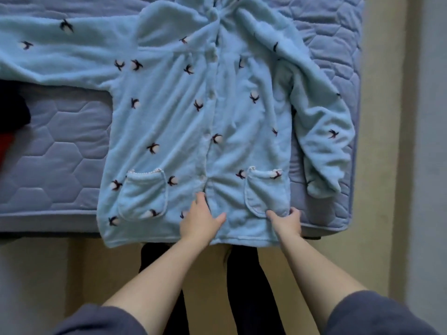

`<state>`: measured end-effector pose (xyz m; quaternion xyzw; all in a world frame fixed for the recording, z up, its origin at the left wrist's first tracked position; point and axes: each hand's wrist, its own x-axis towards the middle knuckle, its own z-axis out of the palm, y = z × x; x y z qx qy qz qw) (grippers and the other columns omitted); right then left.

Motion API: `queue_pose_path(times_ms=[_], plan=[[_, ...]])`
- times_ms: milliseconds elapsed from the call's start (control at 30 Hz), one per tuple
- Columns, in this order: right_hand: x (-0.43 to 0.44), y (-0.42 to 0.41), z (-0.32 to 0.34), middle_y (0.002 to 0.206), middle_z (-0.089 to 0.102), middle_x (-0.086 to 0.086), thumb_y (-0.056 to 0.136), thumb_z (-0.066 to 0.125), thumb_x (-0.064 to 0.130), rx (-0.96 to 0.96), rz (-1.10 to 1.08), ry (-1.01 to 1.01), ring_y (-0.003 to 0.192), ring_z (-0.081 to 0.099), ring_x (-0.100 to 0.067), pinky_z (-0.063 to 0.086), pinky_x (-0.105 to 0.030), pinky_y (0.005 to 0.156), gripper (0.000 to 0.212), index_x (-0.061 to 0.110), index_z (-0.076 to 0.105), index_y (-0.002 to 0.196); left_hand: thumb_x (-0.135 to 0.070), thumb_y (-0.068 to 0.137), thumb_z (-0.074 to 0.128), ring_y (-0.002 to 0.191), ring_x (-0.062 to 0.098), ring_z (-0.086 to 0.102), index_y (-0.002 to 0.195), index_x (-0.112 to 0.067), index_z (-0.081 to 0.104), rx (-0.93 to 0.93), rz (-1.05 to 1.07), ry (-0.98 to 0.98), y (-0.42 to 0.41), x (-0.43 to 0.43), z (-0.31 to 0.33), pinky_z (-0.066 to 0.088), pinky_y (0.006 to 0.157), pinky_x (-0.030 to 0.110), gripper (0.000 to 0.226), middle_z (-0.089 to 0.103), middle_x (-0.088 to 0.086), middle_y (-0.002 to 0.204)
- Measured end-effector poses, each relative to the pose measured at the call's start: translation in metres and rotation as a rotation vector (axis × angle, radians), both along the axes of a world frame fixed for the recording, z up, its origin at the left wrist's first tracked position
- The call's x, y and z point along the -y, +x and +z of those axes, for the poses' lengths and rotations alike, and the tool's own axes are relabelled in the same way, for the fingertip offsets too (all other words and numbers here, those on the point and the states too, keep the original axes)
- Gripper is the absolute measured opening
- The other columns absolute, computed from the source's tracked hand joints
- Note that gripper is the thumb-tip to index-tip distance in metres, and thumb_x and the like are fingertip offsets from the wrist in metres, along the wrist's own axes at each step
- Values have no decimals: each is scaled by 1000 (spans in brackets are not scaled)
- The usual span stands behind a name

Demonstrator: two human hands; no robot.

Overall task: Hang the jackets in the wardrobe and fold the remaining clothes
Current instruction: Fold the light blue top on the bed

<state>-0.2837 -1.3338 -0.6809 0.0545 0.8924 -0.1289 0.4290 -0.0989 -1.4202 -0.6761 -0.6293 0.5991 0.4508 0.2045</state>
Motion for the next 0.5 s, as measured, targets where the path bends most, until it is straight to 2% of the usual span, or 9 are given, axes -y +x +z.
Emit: queue_pose_path(times_ms=[67, 100, 167, 233, 267, 333, 400, 467, 500], plan=[[-15, -13, 1, 125, 62, -15, 78, 79, 15, 279, 52, -146, 114, 59, -31, 45, -47, 102, 57, 2, 54, 127, -34, 86, 63, 104, 34, 58, 134, -10, 30, 87, 141, 101, -19, -3, -10, 48, 73, 38, 62, 57, 9, 118], [-22, -20, 4, 122, 65, -14, 77, 79, 11, 385, 85, -181, 109, 62, -28, 48, -46, 99, 50, 3, 60, 122, -26, 87, 60, 101, 35, 60, 130, -3, 37, 120, 172, 148, -24, -3, -16, 49, 74, 39, 53, 60, 14, 116], [-35, -32, 7, 117, 68, -11, 75, 79, 6, 495, 127, -205, 101, 65, -22, 51, -39, 94, 41, 7, 65, 113, -19, 87, 54, 91, 33, 62, 105, 0, 58, 149, 197, 226, -24, 2, -22, 49, 70, 36, 26, 66, 18, 104], [-45, -44, 10, 113, 70, -9, 77, 73, 1, 531, 103, -226, 99, 66, -23, 52, -39, 91, 37, 8, 65, 113, -22, 87, 53, 79, 30, 59, 85, -6, 58, 180, 170, 279, -22, 6, -21, 44, 60, 29, 17, 65, 13, 89], [-51, -49, 10, 111, 70, -10, 80, 66, -3, 578, -12, -280, 97, 67, -26, 53, -41, 88, 38, 7, 64, 116, -21, 86, 53, 76, 29, 59, 83, -7, 56, 208, 157, 291, -23, 7, -20, 45, 58, 28, 15, 62, 11, 83], [-58, -52, 13, 113, 69, -12, 84, 52, -10, 744, -402, -471, 93, 68, -29, 54, -39, 76, 43, 10, 60, 121, -15, 84, 53, 76, 32, 61, 83, -5, 52, 270, 155, 306, -25, 9, -19, 53, 58, 32, 10, 58, 12, 79], [-60, -55, 16, 113, 67, -10, 81, 52, -6, 818, -692, -589, 90, 66, -28, 49, -34, 70, 44, 18, 57, 118, -10, 82, 51, 74, 35, 62, 82, -2, 52, 315, 128, 306, -27, 10, -19, 52, 50, 32, 7, 56, 15, 78], [-58, -60, 18, 117, 65, -8, 83, 55, 7, 840, -801, -636, 96, 64, -28, 47, -36, 73, 38, 21, 55, 118, -8, 82, 50, 74, 36, 62, 77, -2, 51, 356, 81, 302, -27, 12, -19, 50, 48, 30, 8, 55, 16, 75], [-56, -63, 17, 121, 64, -8, 88, 55, 15, 852, -829, -602, 101, 64, -29, 50, -38, 74, 32, 18, 57, 120, -9, 82, 49, 77, 37, 64, 76, -3, 49, 369, 71, 295, -27, 12, -19, 54, 54, 33, 9, 55, 16, 74]])
